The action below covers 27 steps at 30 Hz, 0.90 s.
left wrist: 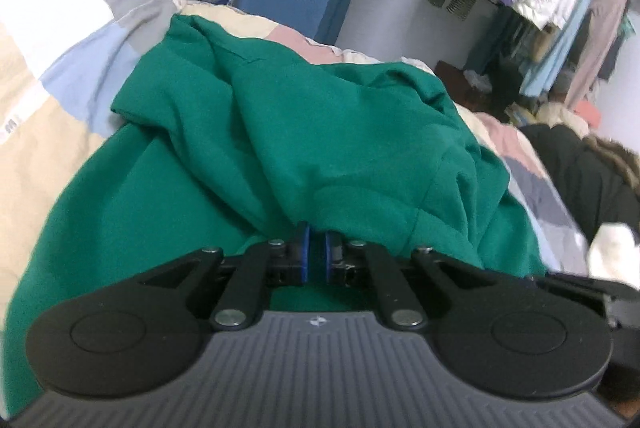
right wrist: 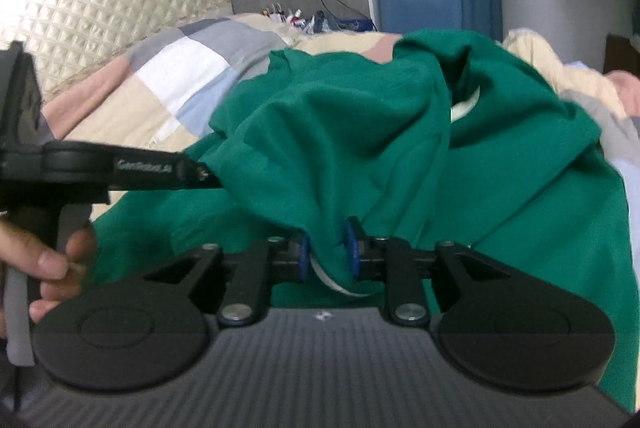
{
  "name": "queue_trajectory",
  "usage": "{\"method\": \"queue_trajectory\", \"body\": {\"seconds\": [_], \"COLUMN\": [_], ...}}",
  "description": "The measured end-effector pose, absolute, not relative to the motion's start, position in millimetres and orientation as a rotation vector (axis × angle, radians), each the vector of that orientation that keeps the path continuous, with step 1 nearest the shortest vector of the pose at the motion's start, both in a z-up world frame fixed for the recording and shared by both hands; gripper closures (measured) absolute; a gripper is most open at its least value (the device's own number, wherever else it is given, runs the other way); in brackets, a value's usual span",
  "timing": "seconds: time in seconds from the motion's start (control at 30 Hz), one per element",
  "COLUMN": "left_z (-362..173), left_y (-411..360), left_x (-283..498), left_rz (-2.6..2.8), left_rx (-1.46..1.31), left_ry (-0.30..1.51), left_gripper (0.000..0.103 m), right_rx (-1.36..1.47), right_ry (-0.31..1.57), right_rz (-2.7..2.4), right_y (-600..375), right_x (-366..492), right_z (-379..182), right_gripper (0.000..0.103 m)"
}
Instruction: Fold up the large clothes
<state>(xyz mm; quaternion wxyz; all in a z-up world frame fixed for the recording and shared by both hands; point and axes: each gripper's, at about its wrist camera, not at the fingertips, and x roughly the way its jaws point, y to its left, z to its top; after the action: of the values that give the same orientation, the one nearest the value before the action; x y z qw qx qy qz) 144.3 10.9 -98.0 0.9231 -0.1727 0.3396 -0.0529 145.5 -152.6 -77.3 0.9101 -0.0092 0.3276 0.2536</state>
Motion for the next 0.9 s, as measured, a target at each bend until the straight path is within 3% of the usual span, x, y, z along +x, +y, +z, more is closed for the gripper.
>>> {"method": "queue_trajectory", "body": {"seconds": [0.03, 0.1, 0.17, 0.27, 0.37, 0.67, 0.73, 0.8, 0.9], "left_z": [-97.2, -91.6, -85.1, -65.9, -50.7, -66.0, -75.0, -85.5, -98.8], "left_y": [11.3, 15.0, 19.1, 23.0, 28.0, 29.0, 26.4, 25.4, 18.8], "left_x": [141.9, 142.7, 137.0, 133.6, 127.1, 156.8, 168.5, 180.1, 195.1], "left_rz": [-0.109, -0.103, -0.101, -0.089, -0.098, -0.125, -0.113, -0.114, -0.128], "left_rx": [-0.339, -0.344, -0.376, -0.390, -0.394, -0.443, -0.423, -0.422, -0.377], "left_ry": [0.706, 0.718, 0.708, 0.683, 0.625, 0.631, 0.647, 0.668, 0.704], "left_gripper": [0.093, 0.077, 0.065, 0.062, 0.047, 0.047, 0.047, 0.047, 0.047], "right_rx": [-0.017, -0.004, 0.020, 0.030, 0.027, 0.136, 0.129, 0.101, 0.064], "right_ry": [0.682, 0.692, 0.696, 0.678, 0.630, 0.572, 0.586, 0.593, 0.605], "right_rz": [0.522, 0.542, 0.560, 0.584, 0.589, 0.507, 0.489, 0.476, 0.481], "right_y": [-152.8, -153.3, -157.5, -161.5, -167.1, -174.9, -168.7, -161.6, -154.8], "right_x": [144.5, 142.2, 137.9, 127.3, 118.1, 155.3, 172.4, 187.4, 201.9], "right_z": [-77.8, -76.0, -71.7, -61.5, -47.9, -47.7, -58.2, -70.3, -88.0], "right_gripper": [0.071, 0.043, 0.037, 0.037, 0.037, 0.037, 0.046, 0.062, 0.064]}}
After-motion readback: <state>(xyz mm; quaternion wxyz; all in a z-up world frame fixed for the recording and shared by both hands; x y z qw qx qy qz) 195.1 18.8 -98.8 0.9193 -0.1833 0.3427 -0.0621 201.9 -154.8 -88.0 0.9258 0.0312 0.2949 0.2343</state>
